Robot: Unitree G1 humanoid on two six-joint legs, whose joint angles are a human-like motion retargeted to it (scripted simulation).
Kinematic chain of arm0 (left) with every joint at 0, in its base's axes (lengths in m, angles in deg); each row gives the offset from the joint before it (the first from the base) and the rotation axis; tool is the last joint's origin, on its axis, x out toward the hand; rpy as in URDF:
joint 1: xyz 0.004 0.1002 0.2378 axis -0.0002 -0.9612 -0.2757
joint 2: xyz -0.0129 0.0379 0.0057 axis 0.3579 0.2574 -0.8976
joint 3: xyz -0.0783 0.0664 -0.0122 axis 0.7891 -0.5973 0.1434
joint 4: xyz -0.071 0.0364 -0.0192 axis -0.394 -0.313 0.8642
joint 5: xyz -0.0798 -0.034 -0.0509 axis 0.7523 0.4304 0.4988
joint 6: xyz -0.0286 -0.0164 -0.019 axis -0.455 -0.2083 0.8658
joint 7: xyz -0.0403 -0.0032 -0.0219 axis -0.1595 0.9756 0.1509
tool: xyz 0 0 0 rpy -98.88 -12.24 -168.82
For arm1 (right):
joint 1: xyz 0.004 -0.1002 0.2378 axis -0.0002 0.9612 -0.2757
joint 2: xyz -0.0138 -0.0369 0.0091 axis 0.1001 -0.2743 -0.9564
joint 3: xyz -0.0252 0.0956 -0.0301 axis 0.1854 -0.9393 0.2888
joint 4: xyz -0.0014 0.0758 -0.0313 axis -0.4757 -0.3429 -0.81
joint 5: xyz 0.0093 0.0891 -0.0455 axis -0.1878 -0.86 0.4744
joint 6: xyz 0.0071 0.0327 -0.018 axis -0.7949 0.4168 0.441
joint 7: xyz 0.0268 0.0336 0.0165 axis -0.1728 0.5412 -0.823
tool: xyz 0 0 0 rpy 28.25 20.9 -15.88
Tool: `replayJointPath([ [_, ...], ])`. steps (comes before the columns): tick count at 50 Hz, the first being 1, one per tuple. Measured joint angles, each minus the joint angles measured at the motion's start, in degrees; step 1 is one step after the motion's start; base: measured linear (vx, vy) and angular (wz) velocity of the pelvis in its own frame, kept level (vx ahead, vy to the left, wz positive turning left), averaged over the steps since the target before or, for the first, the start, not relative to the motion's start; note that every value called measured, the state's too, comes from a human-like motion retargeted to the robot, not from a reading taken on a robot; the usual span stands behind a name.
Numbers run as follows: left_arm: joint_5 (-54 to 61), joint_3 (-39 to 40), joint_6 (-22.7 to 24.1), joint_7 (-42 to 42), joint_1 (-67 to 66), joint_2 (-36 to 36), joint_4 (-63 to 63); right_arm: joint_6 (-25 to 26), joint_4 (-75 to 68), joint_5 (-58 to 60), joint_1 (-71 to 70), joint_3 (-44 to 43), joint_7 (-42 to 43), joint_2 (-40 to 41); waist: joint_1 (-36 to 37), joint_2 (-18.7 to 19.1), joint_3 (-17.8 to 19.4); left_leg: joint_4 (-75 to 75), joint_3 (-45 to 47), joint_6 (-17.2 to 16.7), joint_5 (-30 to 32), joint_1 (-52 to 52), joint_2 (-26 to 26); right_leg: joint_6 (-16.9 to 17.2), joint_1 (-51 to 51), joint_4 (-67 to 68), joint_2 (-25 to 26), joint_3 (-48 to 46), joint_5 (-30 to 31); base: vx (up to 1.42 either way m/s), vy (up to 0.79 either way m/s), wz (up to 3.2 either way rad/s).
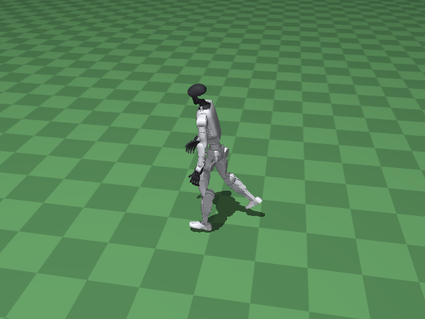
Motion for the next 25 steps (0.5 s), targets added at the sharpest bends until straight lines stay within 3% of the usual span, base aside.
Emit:
replayJointPath([
  [5, -5.50, -2.98, -2.65, 0.30, 4.45, 0.67, -2.13, -0.26, 4.62, -0.87, 1.71, -1.60, 1.02, -1.83, -3.37, 2.53, -0.85, 0.00, -1.59, -1.81, -2.17, 2.66, -0.96, -4.94, -7.76, 6.18, -0.21, -8.37, -11.69, 0.29, 0.29, 0.29],
  [8, -6.84, -4.01, -2.90, -0.75, 6.94, 0.69, -2.06, -0.83, 6.36, -1.37, 2.85, -2.72, 1.69, -2.64, -6.16, 3.49, -1.48, 0.17, -2.45, -3.02, -3.06, 4.23, -2.01, -5.22, -10.05, 0.83, 0.67, -11.83, -14.77, 0.27, 0.23, 0.35],
  [17, -5.12, -5.81, -3.48, -6.03, 18.55, 0.81, 0.77, 1.47, 3.73, -1.13, 3.36, -7.82, 4.02, -3.84, -14.87, 2.16, 0.56, 1.91, -6.71, -5.55, -6.86, 10.90, -6.87, -1.17, -8.25, -30.63, 1.64, -17.40, -8.75, 0.26, 0.14, 0.51],
  [20, -4.74, -6.41, -3.79, -6.75, 22.43, 0.32, 1.66, 3.13, 0.46, 0.25, 3.56, -9.52, 3.62, -3.98, -16.72, 1.43, 1.18, 2.50, -8.42, -5.22, -8.20, 13.28, -7.66, 0.34, -8.33, -36.47, 2.09, -16.11, -4.80, 0.25, 0.06, 0.52],
  [25, -4.35, -6.94, -3.29, -6.88, 26.44, -1.48, 3.75, 4.60, -5.69, 2.04, 3.92, -11.89, 1.55, -4.28, -19.17, 1.26, 1.59, 3.25, -11.26, -4.46, -10.22, 16.59, -7.18, 2.01, -9.82, -40.08, 3.08, -12.65, -4.10, 0.23, 0.02, 0.51],
])
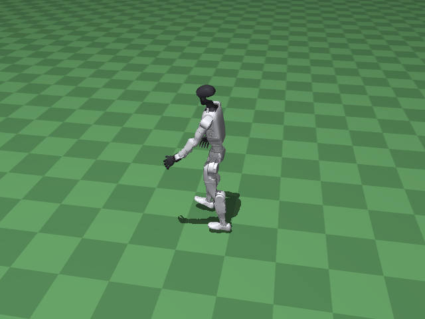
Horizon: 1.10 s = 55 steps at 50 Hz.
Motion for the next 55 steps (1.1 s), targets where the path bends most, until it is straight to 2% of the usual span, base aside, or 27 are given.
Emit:
replayJointPath([
  [7, 1.64, -0.62, 1.80, 1.94, -2.35, -2.68, 4.50, 0.50, -4.34, -0.04, 1.40, -2.65, -3.56, -0.39, -2.22, 0.37, -0.35, 0.02, -2.74, 0.23, -2.24, 3.56, 1.32, 0.32, -2.13, -3.02, 0.30, 3.15, 2.50, 0.23, -0.02, 0.36],
  [15, 0.70, 1.83, 0.70, 6.45, -10.78, -3.35, 6.03, 1.77, -3.99, 0.45, 1.90, -6.79, -7.33, -1.10, -2.59, 1.46, -0.43, -1.59, -3.90, -1.86, -4.90, 6.67, 2.31, 2.30, -4.90, -3.15, -0.74, -2.55, -1.97, 0.26, -0.07, 0.16],
  [19, 1.60, 3.43, 0.55, 6.42, -15.48, -3.31, 3.56, 1.49, -3.89, -0.58, 2.05, -7.87, -6.45, -1.71, -2.42, 2.12, -0.71, -1.47, -5.05, -1.87, -5.82, 7.18, 2.20, 2.94, -4.45, -3.15, -1.11, -2.33, -1.71, 0.30, -0.10, 0.25],
  [27, 5.43, 5.73, 0.98, 5.82, -22.92, -2.94, -5.55, -0.06, -2.57, -2.97, 2.17, -8.44, -3.93, -2.54, -2.91, 3.81, -1.26, 0.25, -7.88, 0.48, -5.45, 7.05, 2.64, 3.24, -3.54, -3.15, -2.65, -4.02, 5.49, 0.34, -0.15, 0.32],
  [35, 3.79, 7.01, 1.90, 6.13, -28.51, -1.54, -6.97, -1.72, -0.33, -7.06, 3.60, -7.72, -3.80, -1.80, -3.42, 2.79, -2.13, 3.08, -12.28, 2.63, -0.06, 6.52, 2.61, 2.62, -1.46, -3.15, -4.06, -4.93, 13.35, 0.38, -0.24, 0.31],
  [40, 1.00, 10.72, 1.61, 5.56, -30.55, -1.43, -5.39, -2.72, -1.13, -10.45, 4.54, -4.68, -4.60, -1.77, -1.66, 1.02, -2.38, 8.49, -10.86, 3.12, 4.31, 5.90, 1.72, 2.46, 2.05, -3.15, -4.86, -4.91, 11.05, 0.39, -0.28, 0.00],
  [44, 2.26, 12.70, 1.30, 7.79, -32.08, -1.81, -4.94, -2.91, -2.07, -11.58, 4.73, -0.75, -5.01, -1.72, 1.10, -2.11, -2.37, 19.74, -5.23, 3.85, 5.04, 2.65, -0.29, 3.64, 2.39, 2.65, -6.79, -2.75, 6.87, 0.37, -0.27, -0.38],
  [47, 2.57, 13.73, -0.46, 10.36, -32.81, -2.24, -4.99, -1.56, -2.53, -10.76, 3.90, 0.70, -5.70, -1.79, 2.45, -4.23, -2.64, 30.98, -2.12, 5.68, 1.77, -3.04, -1.84, 3.53, 3.65, 3.64, -8.36, -1.34, 5.35, 0.32, -0.18, -0.32],
  [50, 2.01, 14.02, -1.40, 12.35, -33.68, -2.63, -5.11, -0.98, -2.43, -10.07, 2.76, 1.68, -6.11, -1.62, 3.75, -5.51, -3.40, 37.78, 1.04, 7.56, -4.21, -8.58, -2.10, 3.52, 4.03, 5.04, -8.55, 0.19, 3.89, 0.29, -0.16, -0.42],
  [53, 1.06, 13.82, -1.62, 13.08, -34.82, -2.79, -5.08, -1.02, -1.86, -9.51, 1.75, 2.70, -6.21, -1.01, 5.38, -6.09, -3.97, 35.50, 4.35, 8.40, -8.17, -11.26, -1.61, 3.64, 4.70, 6.55, -7.57, 1.88, 2.41, 0.27, -0.14, -0.60],
  [55, 0.35, 13.94, -1.73, 12.91, -34.50, -2.77, -5.26, -1.10, -1.68, -9.28, 0.12, 3.22, -6.05, -0.50, 6.93, -6.03, -3.75, 30.92, 5.94, 8.33, -8.49, -12.39, -1.16, 3.64, 4.98, 7.84, -6.34, 3.39, 1.38, 0.26, -0.11, -0.77],
])
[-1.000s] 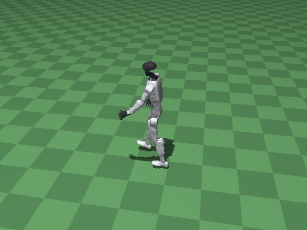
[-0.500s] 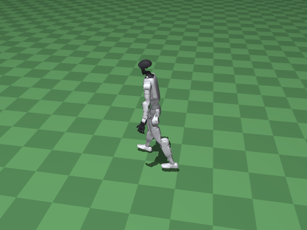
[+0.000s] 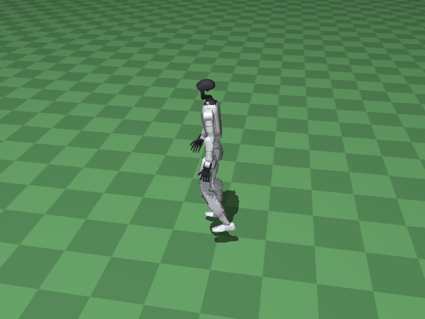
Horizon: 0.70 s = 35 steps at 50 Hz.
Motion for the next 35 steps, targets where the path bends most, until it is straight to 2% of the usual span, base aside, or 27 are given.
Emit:
replayJointPath([
  [5, 0.02, 0.32, 1.23, -3.08, 0.44, -0.01, 0.07, -1.62, 0.96, -0.16, -2.56, 1.67, 1.38, 1.50, 3.29, 1.66, 0.77, -16.06, 0.37, -1.07, 5.93, -1.20, 1.65, 0.00, 2.59, 2.07, 3.61, 2.58, -2.45, 0.24, -0.07, -0.71],
  [12, -0.08, 1.10, 5.79, -7.27, 1.78, -0.04, 0.75, -5.98, 1.26, -2.19, -5.13, 3.89, 2.93, 3.50, 5.65, 3.85, 1.39, -32.81, 3.51, -2.53, 12.30, -3.63, 5.32, 0.00, 7.71, 0.78, 7.04, 5.22, -4.85, 0.22, -0.03, -0.49],
  [18, -0.67, 0.92, 8.72, -7.58, 2.42, 0.14, 1.32, -8.11, 0.02, -1.80, -5.51, 4.87, 2.19, 4.68, 5.29, 4.33, 0.99, -34.17, 3.75, -2.97, 10.63, -8.00, 7.29, 0.00, 11.30, -0.34, 7.33, 6.13, -6.38, 0.23, 0.03, -0.21],
  [20, 5.07, 0.36, 8.18, -5.31, 2.61, 0.01, 1.75, -5.39, -1.68, 2.87, -5.21, 4.77, 2.43, 4.77, 5.37, 4.91, 1.24, -34.17, 5.49, -6.04, 8.89, -8.35, 7.90, 0.00, 13.49, -0.65, 7.06, 6.48, -7.60, 0.25, 0.19, -0.23],
  [22, 7.99, 0.60, 7.98, -4.56, 2.81, -0.25, 2.37, -4.48, -2.75, 7.39, -4.94, 3.04, 2.33, 4.55, 5.65, 4.04, 1.15, -34.17, 5.72, -2.59, 7.87, -8.47, 5.71, 0.00, 15.16, -2.44, 4.18, 6.89, -8.10, 0.25, 0.22, -0.25],
  [23, 9.05, 0.21, 8.09, -4.23, 3.37, 0.15, 2.49, -4.25, -3.25, 8.15, -5.20, 3.09, 2.47, 4.86, 5.79, 4.29, 0.91, -34.17, 6.20, -3.36, 7.49, -8.55, 7.08, 0.00, 14.47, -1.01, 5.57, 7.33, -8.53, 0.25, 0.10, -0.29],
  [25, 10.31, 0.64, 6.85, -3.58, 3.66, -0.09, 2.55, -2.67, -4.69, 10.58, -5.01, 2.37, 1.86, 4.64, 5.93, 4.06, 0.82, -34.17, 6.95, -3.10, 5.62, -7.57, 5.72, -0.18, 16.17, -2.43, 3.77, 7.61, -9.24, 0.27, 0.22, -0.30],
  [28, 10.93, 0.86, 5.91, -3.01, 4.39, 0.10, 2.65, -1.32, -6.33, 12.88, -5.17, 1.94, 1.25, 4.73, 5.99, 4.10, 0.51, -34.17, 7.62, -3.63, 4.36, -5.99, 6.25, -0.72, 16.98, -2.26, 4.05, 8.38, -10.11, 0.27, 0.17, -0.31],
  [35, 8.60, 0.12, 5.15, -2.82, 5.88, 0.85, 2.14, -0.45, -7.75, 14.38, -4.29, 3.02, -0.03, 5.36, 5.68, 2.65, -0.82, -34.17, 11.40, -6.18, 7.11, -4.21, 7.32, -2.04, 17.51, -1.09, 3.77, 9.63, -10.54, 0.28, 0.18, -0.17],
])
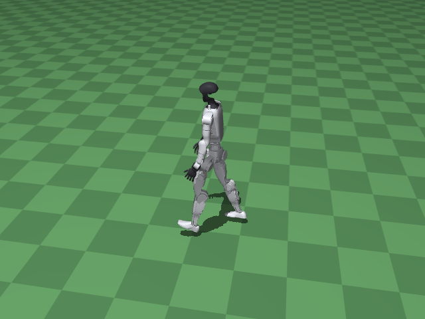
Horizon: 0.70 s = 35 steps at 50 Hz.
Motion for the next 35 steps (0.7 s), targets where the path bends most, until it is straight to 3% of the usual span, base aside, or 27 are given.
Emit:
replayJointPath([
  [15, -3.50, -2.67, -0.10, -2.63, -1.48, 0.35, 3.89, -1.07, 6.42, -2.21, 5.30, 3.44, 0.83, -1.11, 2.28, 0.05, -2.57, 0.00, -1.73, -1.80, 9.78, 3.12, 0.36, -1.48, -1.10, 9.43, 0.93, 0.89, 9.20, 0.32, 0.26, -0.03],
  [23, -6.76, -6.42, -2.58, -0.56, -1.76, 1.19, -0.70, -0.37, 7.66, -7.26, 7.12, 0.83, 0.99, -2.34, -0.46, 1.36, -5.41, 0.24, -4.00, -1.70, 7.32, 5.29, 0.46, -2.78, -14.86, 36.84, 1.98, -4.46, 16.88, 0.29, 0.27, 0.06],
  [29, -13.35, -8.80, -6.05, 0.34, 2.86, 1.84, -5.77, 0.76, 7.65, -8.69, 9.01, -0.65, -0.42, -3.24, -3.95, 2.22, -5.51, 2.25, -6.11, -2.14, 4.26, 6.72, -0.05, -8.68, -24.17, 47.35, -1.92, -15.36, 7.82, 0.23, 0.20, 0.28],
  [35, -13.92, -9.47, -5.37, -0.98, 7.80, 2.57, -4.30, 0.26, 6.32, -9.00, 11.04, -1.75, -1.32, -3.73, -8.52, 2.63, -4.87, 3.00, -9.77, -2.71, 2.44, 8.85, -1.36, -8.41, -27.73, 33.39, 1.29, -17.98, 3.38, 0.20, 0.12, 0.59],
])
